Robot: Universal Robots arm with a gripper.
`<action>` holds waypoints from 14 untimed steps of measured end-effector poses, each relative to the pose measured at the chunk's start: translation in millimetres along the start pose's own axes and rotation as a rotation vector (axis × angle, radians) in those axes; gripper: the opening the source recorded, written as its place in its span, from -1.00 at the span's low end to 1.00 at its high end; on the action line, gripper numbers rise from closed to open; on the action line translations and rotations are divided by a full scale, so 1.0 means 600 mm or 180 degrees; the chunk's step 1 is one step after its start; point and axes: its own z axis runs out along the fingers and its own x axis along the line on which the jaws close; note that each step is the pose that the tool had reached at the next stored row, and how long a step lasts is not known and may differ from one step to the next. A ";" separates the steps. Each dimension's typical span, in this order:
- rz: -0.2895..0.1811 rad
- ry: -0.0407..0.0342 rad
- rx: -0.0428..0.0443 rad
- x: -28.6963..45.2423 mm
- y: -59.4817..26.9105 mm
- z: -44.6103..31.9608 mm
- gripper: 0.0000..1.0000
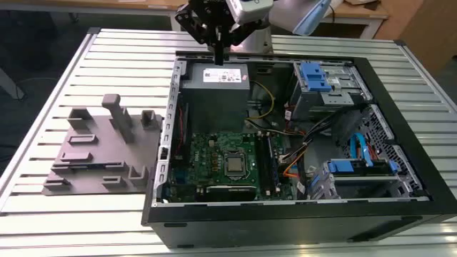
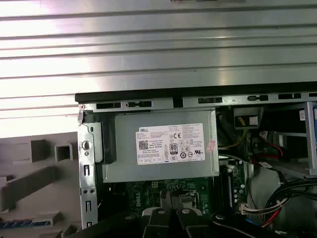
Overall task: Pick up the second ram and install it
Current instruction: 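Reach for the second ram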
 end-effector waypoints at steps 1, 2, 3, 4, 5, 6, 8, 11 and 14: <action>0.0000 0.0000 0.0000 0.000 0.000 0.000 -0.79; 0.0000 0.0000 0.0000 0.000 0.000 0.000 -0.79; 0.0000 0.0000 0.0000 0.000 0.000 0.000 -0.79; 0.0000 0.0000 0.0001 0.001 0.000 0.000 -0.79; 0.0000 0.0000 0.0000 0.004 0.000 0.000 -0.79; 0.0000 0.0000 0.0001 0.009 -0.001 0.000 -0.79; 0.0000 0.0000 0.0001 0.023 -0.002 -0.001 -0.79; 0.0000 0.0000 0.0001 0.046 -0.003 -0.001 -0.79; -0.0001 -0.0001 0.0001 0.068 -0.005 -0.001 -0.79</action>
